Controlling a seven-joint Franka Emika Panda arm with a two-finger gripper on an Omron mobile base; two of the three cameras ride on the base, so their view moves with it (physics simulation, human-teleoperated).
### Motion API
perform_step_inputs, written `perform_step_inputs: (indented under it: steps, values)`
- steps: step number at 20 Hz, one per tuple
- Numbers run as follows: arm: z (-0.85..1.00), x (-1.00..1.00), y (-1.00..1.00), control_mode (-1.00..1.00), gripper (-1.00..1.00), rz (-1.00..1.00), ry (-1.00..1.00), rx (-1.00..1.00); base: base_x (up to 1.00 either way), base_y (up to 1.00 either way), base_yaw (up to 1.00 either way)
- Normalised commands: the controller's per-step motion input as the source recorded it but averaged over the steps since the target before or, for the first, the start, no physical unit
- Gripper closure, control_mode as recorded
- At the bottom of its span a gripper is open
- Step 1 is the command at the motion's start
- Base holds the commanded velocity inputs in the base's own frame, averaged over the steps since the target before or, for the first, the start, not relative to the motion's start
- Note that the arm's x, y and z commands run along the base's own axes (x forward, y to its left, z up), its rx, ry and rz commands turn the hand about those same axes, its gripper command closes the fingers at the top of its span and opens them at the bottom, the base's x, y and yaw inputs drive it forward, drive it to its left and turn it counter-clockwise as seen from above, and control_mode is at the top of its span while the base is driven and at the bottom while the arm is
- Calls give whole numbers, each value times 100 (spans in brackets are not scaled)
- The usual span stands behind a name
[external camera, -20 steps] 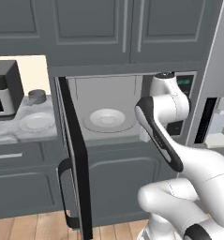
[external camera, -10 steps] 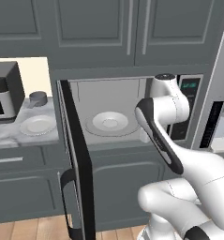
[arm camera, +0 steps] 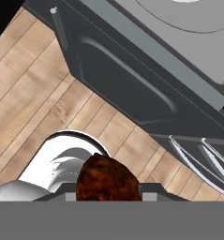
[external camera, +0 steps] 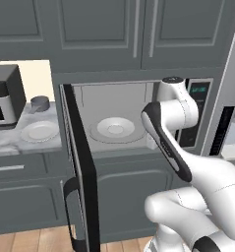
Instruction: Pick the chicken drumstick from the counter and place it in the microwave.
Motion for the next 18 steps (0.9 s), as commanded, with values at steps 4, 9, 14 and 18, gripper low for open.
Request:
perform_step_inputs:
  steps: [4, 9, 14, 18]
  values:
    - [0, -6, 4, -100, 100, 0, -12, 10, 0, 0, 0]
    - [-4, 3, 29, -100, 100, 2, -29, 18, 0, 0, 0]
    - [-5, 33, 47, -100, 100, 32, -25, 2, 0, 0, 0]
    - [8, 34, 19, -100, 100, 37, -11, 0, 0, 0, 0]
